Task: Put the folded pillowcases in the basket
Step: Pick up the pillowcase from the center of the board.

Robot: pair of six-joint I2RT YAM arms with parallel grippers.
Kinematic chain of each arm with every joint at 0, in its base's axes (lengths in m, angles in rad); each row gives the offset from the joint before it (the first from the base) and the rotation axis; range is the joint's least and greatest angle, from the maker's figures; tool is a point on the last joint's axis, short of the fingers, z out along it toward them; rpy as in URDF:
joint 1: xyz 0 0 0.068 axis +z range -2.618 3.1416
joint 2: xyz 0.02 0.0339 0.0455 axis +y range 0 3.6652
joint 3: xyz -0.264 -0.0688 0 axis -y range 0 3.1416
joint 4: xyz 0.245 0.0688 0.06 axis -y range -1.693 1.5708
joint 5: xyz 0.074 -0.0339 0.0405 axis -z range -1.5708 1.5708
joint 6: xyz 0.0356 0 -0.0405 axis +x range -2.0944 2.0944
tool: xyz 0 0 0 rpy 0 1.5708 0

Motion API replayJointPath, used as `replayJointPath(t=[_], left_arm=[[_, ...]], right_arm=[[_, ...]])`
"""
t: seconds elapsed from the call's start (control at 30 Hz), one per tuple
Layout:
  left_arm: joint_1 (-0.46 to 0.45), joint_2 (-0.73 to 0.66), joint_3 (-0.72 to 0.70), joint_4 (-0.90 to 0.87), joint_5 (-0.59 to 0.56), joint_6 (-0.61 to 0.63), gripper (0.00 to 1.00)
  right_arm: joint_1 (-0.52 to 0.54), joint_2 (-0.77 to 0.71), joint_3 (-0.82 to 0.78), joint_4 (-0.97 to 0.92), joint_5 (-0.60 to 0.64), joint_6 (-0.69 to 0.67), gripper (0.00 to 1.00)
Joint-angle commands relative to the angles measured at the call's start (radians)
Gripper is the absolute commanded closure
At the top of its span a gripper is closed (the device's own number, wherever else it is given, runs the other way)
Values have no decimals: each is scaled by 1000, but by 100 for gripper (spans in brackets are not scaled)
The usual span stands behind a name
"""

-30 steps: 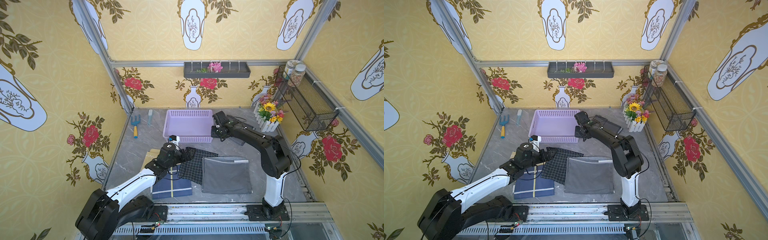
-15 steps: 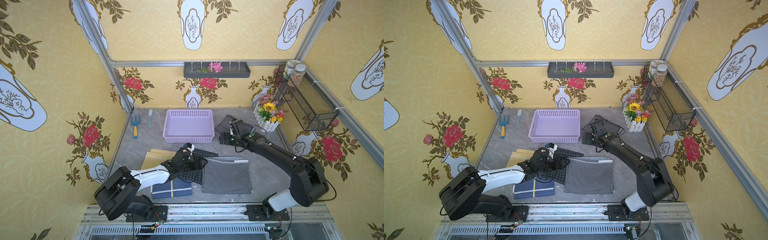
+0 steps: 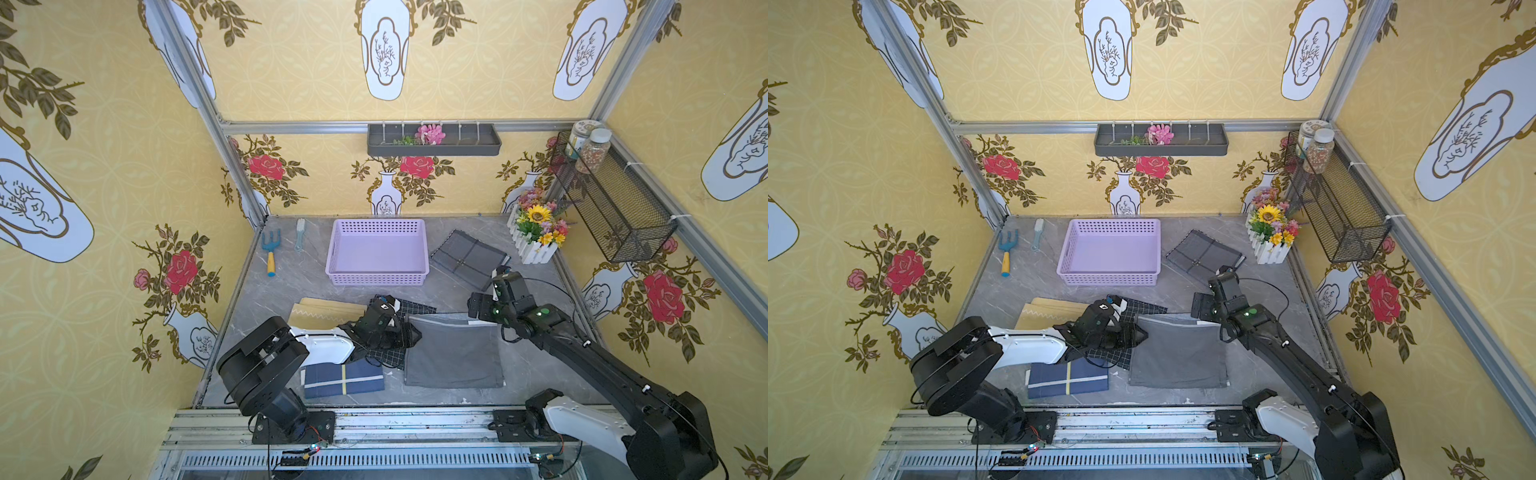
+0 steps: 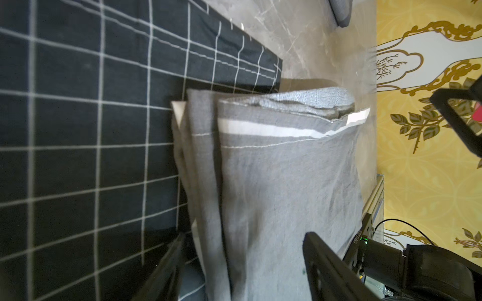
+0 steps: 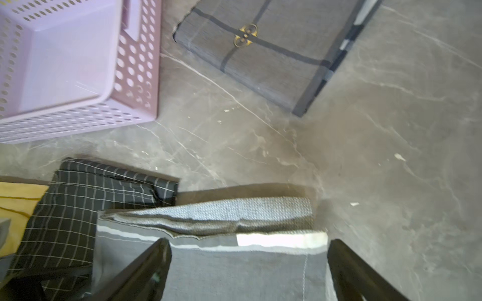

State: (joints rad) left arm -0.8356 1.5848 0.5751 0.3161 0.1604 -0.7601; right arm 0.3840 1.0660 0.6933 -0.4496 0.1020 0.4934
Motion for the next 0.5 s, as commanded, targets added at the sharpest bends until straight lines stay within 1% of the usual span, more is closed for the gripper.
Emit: replayJointPath(t=[0.0, 0.1, 0.17, 0.33, 0.47], left_arm=[[-16, 26, 19, -40, -10, -3, 25], [-26, 42, 31, -65, -18, -2, 26], [-29, 52, 37, -70, -16, -6, 30], [-40, 57, 43, -84, -17, -10, 44], [-40, 46, 46, -102, -30, -10, 57]], right_arm=[[-1, -31, -31, -21, -8, 13, 3], [-3, -43, -49, -45, -20, 27, 3], [-7, -43, -55, -69, -12, 44, 3], [-16, -50, -67, -116, 25, 87, 3], [-24, -44, -66, -138, 33, 117, 3]])
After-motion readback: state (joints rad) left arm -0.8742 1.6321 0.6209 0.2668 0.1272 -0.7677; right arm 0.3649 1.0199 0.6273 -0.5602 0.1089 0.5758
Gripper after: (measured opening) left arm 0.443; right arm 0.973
